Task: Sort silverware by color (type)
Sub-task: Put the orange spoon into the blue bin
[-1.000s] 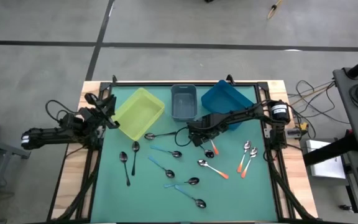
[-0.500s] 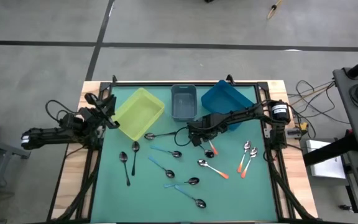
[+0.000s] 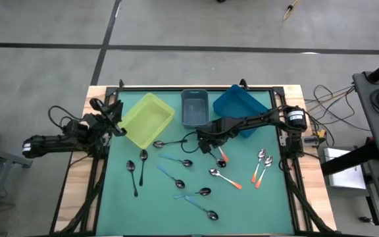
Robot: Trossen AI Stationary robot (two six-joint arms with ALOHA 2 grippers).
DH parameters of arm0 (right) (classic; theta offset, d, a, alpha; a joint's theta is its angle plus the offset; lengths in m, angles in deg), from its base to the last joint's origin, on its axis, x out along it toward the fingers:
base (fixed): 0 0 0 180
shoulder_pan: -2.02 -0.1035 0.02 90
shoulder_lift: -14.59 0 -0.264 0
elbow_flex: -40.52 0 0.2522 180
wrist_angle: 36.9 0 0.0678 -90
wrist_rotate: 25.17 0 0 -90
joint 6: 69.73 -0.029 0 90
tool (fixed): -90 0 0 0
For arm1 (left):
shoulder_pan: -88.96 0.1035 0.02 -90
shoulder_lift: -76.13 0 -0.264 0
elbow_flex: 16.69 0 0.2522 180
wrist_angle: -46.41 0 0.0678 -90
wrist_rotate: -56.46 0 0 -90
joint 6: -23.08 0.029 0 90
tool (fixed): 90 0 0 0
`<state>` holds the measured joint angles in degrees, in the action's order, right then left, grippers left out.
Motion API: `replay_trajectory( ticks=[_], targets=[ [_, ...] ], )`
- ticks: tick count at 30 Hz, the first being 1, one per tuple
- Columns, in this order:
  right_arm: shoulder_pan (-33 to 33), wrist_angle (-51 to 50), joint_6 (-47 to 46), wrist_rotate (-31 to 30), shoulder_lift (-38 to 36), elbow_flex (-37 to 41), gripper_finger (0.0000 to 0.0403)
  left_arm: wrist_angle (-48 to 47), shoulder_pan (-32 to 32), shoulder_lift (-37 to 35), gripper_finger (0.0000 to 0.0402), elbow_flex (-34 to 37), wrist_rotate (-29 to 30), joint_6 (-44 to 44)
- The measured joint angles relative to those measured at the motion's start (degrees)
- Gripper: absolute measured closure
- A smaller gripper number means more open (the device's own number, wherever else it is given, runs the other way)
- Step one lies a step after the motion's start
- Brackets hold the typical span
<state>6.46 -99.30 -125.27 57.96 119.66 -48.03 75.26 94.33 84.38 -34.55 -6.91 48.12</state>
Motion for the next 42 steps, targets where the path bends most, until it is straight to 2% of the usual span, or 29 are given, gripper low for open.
replay_trajectory(
  ticks=[10,19,23,34,42],
  targets=[
    [-0.1,-2.8,12.0,4.1,-1.4,-5.3,0.0394,0.0,0.0,0.0,0.0364,0.0,0.0,0.0],
    [2.2,-18.2,22.9,4.3,-1.6,-17.7,0.0394,0.1,0.0,0.0,0.0364,0.0,0.0,0.0],
    [4.9,-21.6,28.9,4.2,-1.6,-21.3,0.0394,0.3,0.0,0.0,0.0364,0.0,0.0,0.0],
    [16.0,-21.6,44.5,2.9,-3.1,-21.5,0.0394,0.2,0.0,0.0,0.0364,0.0,0.0,0.0],
    [22.5,-20.7,49.5,0.7,-6.4,-20.6,0.0394,1.4,0.0,0.0,0.0364,0.0,0.0,-0.3]
  ],
)
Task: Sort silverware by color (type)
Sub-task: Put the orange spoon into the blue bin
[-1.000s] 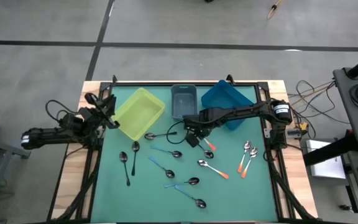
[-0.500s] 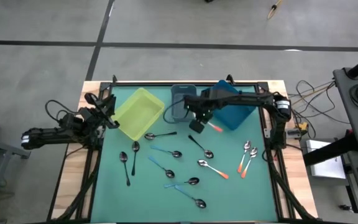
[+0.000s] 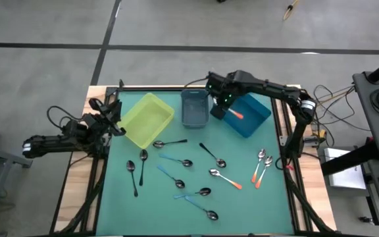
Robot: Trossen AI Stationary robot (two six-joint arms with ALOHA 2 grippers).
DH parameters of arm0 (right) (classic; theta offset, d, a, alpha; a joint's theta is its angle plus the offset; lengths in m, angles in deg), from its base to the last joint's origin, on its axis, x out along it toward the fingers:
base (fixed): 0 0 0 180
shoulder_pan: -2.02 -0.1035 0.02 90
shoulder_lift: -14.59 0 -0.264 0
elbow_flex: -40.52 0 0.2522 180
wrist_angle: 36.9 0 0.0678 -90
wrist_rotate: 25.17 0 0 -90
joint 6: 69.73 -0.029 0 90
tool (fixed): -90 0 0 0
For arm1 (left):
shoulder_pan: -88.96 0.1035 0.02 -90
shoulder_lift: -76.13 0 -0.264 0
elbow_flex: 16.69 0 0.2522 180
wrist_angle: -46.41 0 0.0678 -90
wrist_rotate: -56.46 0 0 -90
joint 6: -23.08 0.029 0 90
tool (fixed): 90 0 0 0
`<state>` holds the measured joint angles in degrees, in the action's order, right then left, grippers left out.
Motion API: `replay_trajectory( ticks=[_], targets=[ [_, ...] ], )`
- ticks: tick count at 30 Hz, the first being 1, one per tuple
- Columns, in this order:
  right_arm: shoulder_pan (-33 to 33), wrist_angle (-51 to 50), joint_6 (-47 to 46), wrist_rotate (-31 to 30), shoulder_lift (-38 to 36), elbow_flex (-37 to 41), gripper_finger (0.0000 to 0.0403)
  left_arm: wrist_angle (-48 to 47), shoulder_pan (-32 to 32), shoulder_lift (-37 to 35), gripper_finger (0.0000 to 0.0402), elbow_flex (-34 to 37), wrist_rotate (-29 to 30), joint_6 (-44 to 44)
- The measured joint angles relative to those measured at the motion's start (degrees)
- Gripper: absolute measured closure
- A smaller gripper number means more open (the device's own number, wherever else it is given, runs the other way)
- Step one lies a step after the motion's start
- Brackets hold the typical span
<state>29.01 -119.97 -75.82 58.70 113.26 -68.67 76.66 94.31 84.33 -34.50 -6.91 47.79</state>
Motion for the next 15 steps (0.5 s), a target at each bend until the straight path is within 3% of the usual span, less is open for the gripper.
replay_trajectory(
  ticks=[15],
  targets=[
    [10.8,13.1,4.0,0.1,-8.4,17.8,0.0394,0.0,0.0,0.1,0.0364,0.0,0.0,-0.1]
  ],
)
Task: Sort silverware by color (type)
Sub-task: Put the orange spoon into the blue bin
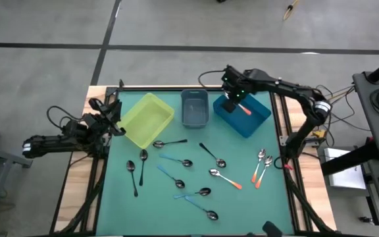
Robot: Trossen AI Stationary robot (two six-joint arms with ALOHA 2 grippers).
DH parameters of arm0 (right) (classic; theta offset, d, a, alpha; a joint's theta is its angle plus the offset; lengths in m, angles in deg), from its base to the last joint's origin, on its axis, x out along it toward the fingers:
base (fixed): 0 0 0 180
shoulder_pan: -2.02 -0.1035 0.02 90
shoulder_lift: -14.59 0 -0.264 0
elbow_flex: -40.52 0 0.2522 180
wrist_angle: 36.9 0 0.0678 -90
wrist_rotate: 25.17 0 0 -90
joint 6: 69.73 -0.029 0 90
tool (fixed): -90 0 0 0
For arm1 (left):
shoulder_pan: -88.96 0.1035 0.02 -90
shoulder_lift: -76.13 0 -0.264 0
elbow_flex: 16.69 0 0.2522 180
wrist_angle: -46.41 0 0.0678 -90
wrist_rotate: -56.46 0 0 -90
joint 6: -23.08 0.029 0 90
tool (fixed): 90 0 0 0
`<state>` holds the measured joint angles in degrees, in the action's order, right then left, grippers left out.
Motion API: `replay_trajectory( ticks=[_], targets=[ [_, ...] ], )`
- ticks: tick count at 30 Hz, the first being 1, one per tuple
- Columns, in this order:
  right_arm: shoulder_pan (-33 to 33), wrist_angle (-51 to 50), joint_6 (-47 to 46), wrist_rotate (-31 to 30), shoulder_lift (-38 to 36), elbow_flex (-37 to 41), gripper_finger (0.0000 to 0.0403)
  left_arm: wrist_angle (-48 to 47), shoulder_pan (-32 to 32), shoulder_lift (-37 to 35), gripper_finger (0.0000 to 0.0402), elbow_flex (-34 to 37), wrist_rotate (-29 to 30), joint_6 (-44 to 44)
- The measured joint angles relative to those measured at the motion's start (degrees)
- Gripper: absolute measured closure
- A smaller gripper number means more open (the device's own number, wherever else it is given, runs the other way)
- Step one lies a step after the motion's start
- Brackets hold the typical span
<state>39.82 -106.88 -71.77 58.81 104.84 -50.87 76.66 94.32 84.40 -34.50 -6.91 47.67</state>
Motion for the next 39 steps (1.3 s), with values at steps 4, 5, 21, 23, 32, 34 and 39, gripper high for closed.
replay_trajectory(
  ticks=[4,5,21,23,32,34,39],
  targets=[
    [3.1,2.1,1.1,0.0,0.5,3.8,0.0394,0.0,0.0,0.0,0.0364,0.0,0.0,0.0],
    [3.7,2.4,1.4,0.0,0.8,4.6,0.0394,0.0,0.0,0.0,0.0364,0.0,0.0,0.0],
    [7.1,7.9,6.1,0.0,5.6,7.1,0.0394,-0.2,0.0,0.0,0.0364,0.0,0.0,0.4],
    [7.2,7.8,6.9,0.0,6.0,7.3,0.0394,-0.2,0.0,0.0,0.0364,0.0,0.0,0.4],
    [7.5,8.6,7.3,-0.1,7.0,7.6,0.0394,-0.3,0.0,0.0,0.0364,0.0,0.0,0.4],
    [7.5,8.6,7.2,-0.2,7.1,7.6,0.0394,-0.3,0.0,0.0,0.0364,0.0,0.0,0.4],
    [7.5,8.6,7.1,-1.6,7.4,7.9,0.0394,-0.3,0.0,0.0,0.0364,0.0,0.0,0.4]
  ],
)
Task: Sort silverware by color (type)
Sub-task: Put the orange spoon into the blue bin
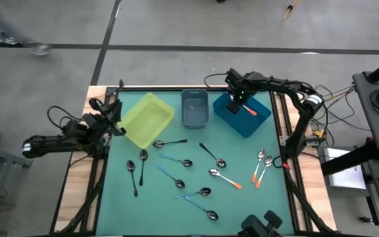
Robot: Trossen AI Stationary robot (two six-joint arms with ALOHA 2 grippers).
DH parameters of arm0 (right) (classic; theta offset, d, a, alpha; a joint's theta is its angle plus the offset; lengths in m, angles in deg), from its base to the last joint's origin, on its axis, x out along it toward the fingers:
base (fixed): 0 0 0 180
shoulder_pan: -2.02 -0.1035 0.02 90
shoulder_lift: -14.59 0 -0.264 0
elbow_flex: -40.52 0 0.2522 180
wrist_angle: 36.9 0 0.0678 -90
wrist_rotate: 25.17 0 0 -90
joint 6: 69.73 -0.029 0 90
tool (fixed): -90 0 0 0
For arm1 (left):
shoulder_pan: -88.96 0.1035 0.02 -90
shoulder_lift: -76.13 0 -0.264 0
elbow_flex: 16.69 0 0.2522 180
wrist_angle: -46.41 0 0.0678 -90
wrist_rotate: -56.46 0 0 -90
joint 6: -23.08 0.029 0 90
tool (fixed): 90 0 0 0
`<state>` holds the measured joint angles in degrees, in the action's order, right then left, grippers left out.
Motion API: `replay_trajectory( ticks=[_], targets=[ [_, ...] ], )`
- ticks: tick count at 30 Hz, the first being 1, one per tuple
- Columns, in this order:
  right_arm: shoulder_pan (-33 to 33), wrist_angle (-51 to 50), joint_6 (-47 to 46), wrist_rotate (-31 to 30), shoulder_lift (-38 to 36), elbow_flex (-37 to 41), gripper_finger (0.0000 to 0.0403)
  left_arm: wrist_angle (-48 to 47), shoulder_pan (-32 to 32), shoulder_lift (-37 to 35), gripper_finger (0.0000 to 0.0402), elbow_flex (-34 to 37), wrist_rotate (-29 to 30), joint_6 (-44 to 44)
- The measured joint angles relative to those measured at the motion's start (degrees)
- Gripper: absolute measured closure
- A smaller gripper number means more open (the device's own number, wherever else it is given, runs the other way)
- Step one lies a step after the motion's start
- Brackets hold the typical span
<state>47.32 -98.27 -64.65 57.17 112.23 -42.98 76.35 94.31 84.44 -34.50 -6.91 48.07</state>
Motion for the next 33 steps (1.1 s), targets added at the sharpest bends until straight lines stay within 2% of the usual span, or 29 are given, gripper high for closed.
replay_trajectory(
  ticks=[13,18,33],
  targets=[
    [0.0,0.9,-0.1,-1.8,0.0,4.5,0.0394,0.0,0.0,0.0,0.0364,0.0,0.0,0.0],
    [0.0,2.1,-0.1,-4.5,0.0,6.3,0.0394,0.0,0.0,0.0,0.0364,0.0,0.0,0.0],
    [0.0,4.1,-0.9,-4.4,0.0,7.3,0.0394,-0.1,0.0,0.0,0.0364,0.0,0.0,0.0]
  ],
)
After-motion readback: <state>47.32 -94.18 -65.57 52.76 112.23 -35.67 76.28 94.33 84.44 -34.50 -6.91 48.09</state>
